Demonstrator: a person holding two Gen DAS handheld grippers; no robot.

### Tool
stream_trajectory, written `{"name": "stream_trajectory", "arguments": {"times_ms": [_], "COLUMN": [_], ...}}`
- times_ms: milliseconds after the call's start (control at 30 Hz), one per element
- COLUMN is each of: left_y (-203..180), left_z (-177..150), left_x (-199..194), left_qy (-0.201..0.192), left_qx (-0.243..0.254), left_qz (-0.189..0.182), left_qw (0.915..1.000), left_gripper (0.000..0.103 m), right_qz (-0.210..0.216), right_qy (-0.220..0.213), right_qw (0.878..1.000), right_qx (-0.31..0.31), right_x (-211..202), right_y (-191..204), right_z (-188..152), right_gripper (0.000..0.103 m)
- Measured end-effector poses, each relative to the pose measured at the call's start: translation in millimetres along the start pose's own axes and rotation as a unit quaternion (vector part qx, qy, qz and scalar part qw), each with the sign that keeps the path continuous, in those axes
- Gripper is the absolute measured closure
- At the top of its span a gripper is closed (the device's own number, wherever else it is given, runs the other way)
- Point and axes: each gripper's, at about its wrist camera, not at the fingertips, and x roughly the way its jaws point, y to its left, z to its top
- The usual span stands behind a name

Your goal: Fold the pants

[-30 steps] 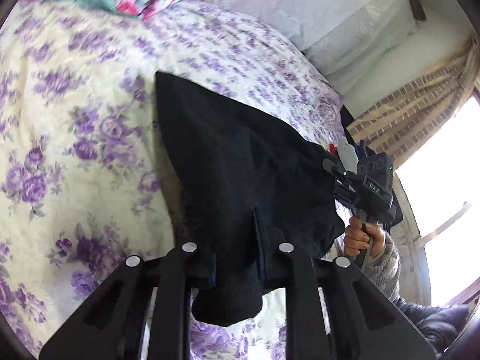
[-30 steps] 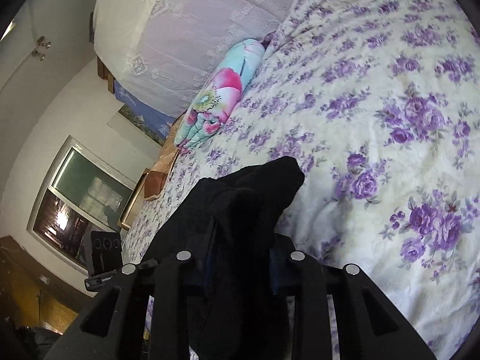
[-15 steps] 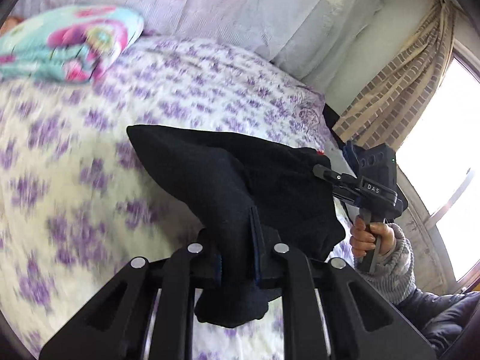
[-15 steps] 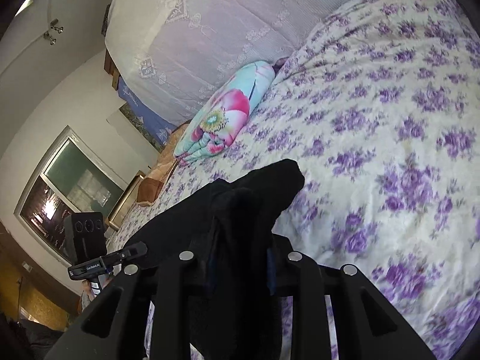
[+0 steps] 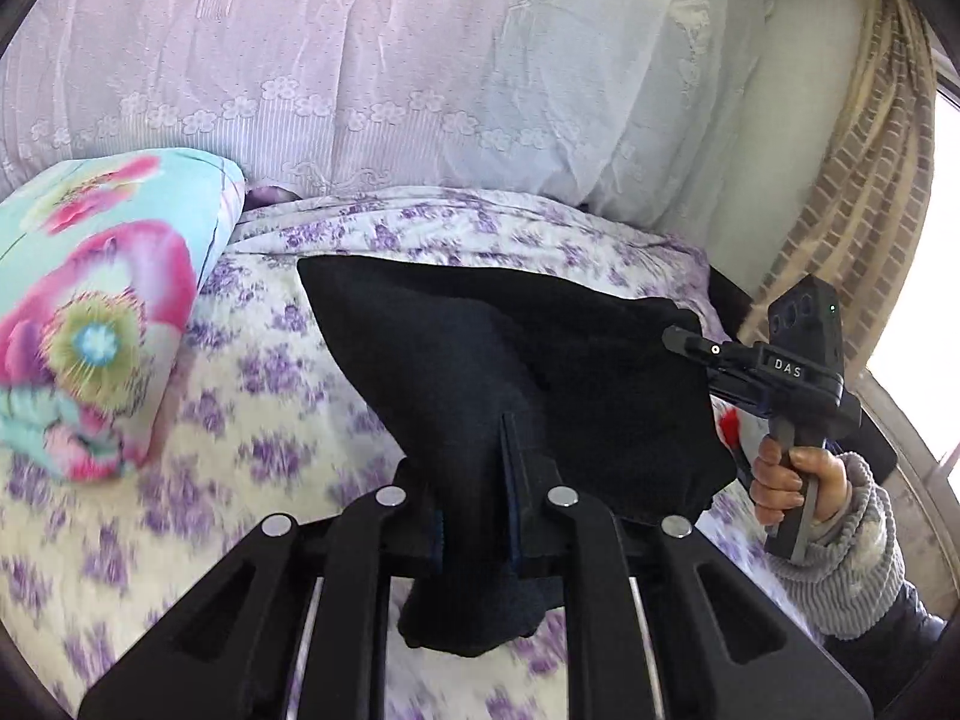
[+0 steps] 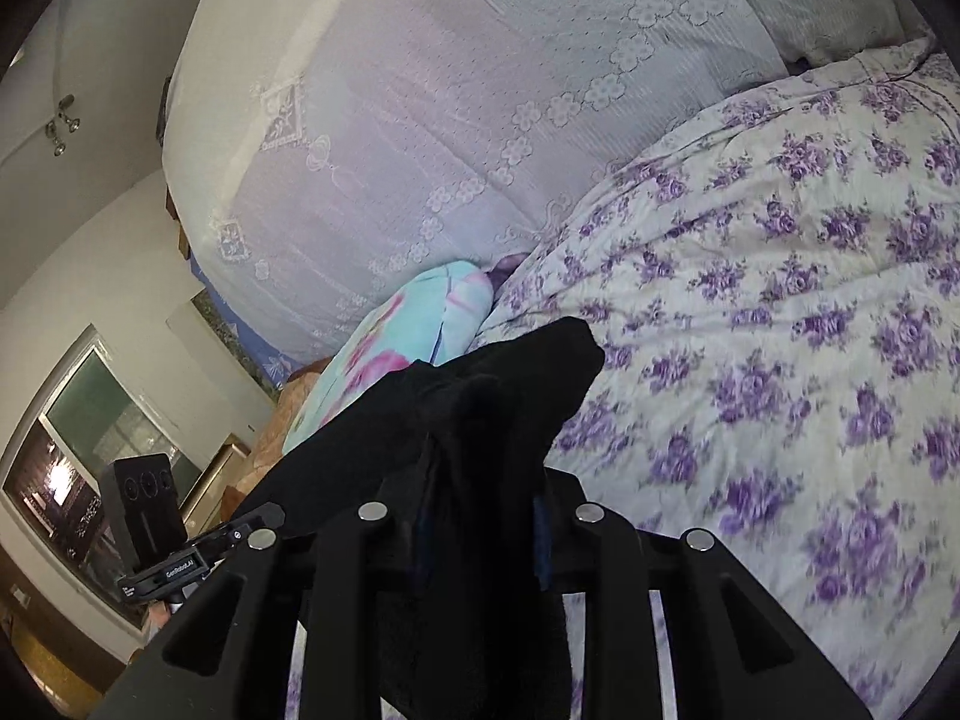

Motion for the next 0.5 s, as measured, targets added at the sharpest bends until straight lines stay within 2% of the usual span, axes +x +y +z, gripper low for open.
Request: {"name": "stream_trajectory", "arguments": {"times_ms": [100,167,267,300,333,367,400,467,500], "left_y": [23.8,52.0,94.3,109.4,118.0,123.1,127.7,131.0,131.5], "left_z": [11.5,9.3,-16.3,-29.9,-37.4,-40.7,-40.0,-38.3,-37.6], "left_x": [38.7,77.6,137.7,155.5,158.6,154.8,152.8,148.6,145.5], "left_qy": [0.008,0.031,0.099,0.123,0.117,0.104,0.108,0.11,0.107], "left_qx": [-0.014,-0.044,-0.101,-0.127,-0.146,-0.159,-0.169,-0.182,-0.183], "left_qz": [0.012,0.022,0.045,0.059,0.045,0.028,0.018,0.017,0.024], "left_qw": [0.9998,0.9983,0.9889,0.9825,0.9813,0.9813,0.9795,0.977,0.977], "left_gripper": [0.09,0.09,0.089,0.08,0.078,0.076,0.073,0.069,0.066], "right_qz": [-0.016,-0.039,-0.093,-0.125,-0.136,-0.117,-0.096,-0.087,-0.1], "right_qy": [0.005,0.012,0.044,0.056,0.057,0.046,0.037,0.033,0.028], "right_qw": [0.999,0.998,0.991,0.986,0.983,0.985,0.987,0.987,0.986], "right_qx": [0.027,0.046,0.084,0.096,0.106,0.115,0.125,0.134,0.13], "right_x": [42.2,68.5,114.6,128.2,134.7,134.5,131.4,126.8,122.5], "right_y": [-37.3,-63.6,-111.7,-128.3,-140.9,-147.7,-153.1,-154.6,-150.8], "right_z": [18.3,20.5,10.1,1.0,-6.8,-11.5,-13.1,-11.8,-10.9], "right_gripper": [0.078,0.077,0.076,0.069,0.064,0.063,0.063,0.06,0.057]}}
